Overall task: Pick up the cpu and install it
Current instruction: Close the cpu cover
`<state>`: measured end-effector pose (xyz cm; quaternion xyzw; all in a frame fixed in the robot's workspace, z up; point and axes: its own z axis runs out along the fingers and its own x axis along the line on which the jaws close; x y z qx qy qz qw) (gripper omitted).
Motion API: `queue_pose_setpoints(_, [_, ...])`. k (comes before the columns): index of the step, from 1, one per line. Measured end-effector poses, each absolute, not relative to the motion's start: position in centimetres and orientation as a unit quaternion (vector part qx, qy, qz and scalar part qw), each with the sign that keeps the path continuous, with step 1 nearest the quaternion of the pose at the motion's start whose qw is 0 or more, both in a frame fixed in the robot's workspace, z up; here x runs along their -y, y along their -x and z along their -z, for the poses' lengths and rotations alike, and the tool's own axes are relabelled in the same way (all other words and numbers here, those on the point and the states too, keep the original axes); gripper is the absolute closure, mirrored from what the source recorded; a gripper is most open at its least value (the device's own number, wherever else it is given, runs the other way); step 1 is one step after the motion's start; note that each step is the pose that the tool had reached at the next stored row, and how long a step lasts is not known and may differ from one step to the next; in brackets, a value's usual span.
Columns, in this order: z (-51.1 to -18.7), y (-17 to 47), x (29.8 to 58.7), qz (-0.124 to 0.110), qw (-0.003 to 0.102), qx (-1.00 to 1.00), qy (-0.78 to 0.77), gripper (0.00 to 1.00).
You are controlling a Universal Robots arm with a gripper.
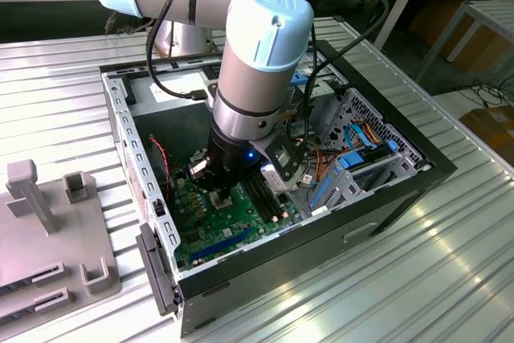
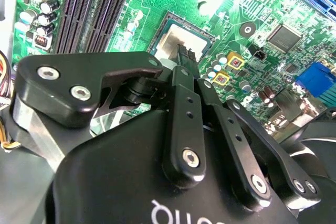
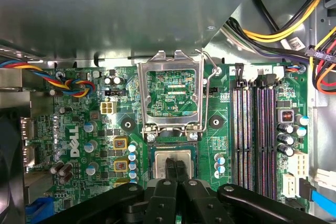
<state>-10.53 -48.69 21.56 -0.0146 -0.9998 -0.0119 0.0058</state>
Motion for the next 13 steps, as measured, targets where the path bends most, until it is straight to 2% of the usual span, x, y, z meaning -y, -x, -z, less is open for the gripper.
queue_pose_setpoints(13, [-22.22, 10.48, 48.68, 0.012, 0.006, 1.000, 0.015, 0.89])
